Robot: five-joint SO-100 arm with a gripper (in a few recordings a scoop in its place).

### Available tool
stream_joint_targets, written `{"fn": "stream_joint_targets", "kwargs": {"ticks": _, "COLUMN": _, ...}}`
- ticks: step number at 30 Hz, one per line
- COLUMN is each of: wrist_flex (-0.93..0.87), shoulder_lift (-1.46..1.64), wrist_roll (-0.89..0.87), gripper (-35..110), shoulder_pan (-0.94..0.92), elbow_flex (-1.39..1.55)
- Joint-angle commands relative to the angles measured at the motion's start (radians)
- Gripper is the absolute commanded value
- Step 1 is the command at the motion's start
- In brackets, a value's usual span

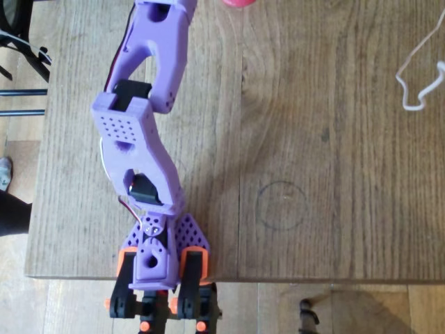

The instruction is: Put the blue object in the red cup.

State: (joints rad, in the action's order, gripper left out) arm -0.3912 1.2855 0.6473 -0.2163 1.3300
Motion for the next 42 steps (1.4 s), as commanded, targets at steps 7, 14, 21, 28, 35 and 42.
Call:
{"fn": "stream_joint_targets", "kwargs": {"ticks": 7, "wrist_flex": -0.089, "shoulder_lift": 0.083, "wrist_roll": 0.0, "gripper": 39, "shoulder_pan": -0.028, "elbow_flex": -0.018}}
{"fn": "stream_joint_targets", "kwargs": {"ticks": 14, "wrist_flex": -0.089, "shoulder_lift": 0.097, "wrist_roll": 0.0, "gripper": 42, "shoulder_pan": -0.035, "elbow_flex": -0.006}}
{"fn": "stream_joint_targets", "kwargs": {"ticks": 21, "wrist_flex": -0.086, "shoulder_lift": 0.12, "wrist_roll": 0.011, "gripper": 0, "shoulder_pan": -0.032, "elbow_flex": 0.017}}
{"fn": "stream_joint_targets", "kwargs": {"ticks": 28, "wrist_flex": -0.104, "shoulder_lift": 0.152, "wrist_roll": 0.014, "gripper": 0, "shoulder_pan": -0.028, "elbow_flex": 0.051}}
{"fn": "stream_joint_targets", "kwargs": {"ticks": 35, "wrist_flex": -0.617, "shoulder_lift": 0.23, "wrist_roll": -0.299, "gripper": 0, "shoulder_pan": 0.06, "elbow_flex": -0.097}}
{"fn": "stream_joint_targets", "kwargs": {"ticks": 42, "wrist_flex": -0.933, "shoulder_lift": 0.638, "wrist_roll": -0.526, "gripper": 0, "shoulder_pan": 0.272, "elbow_flex": 0.052}}
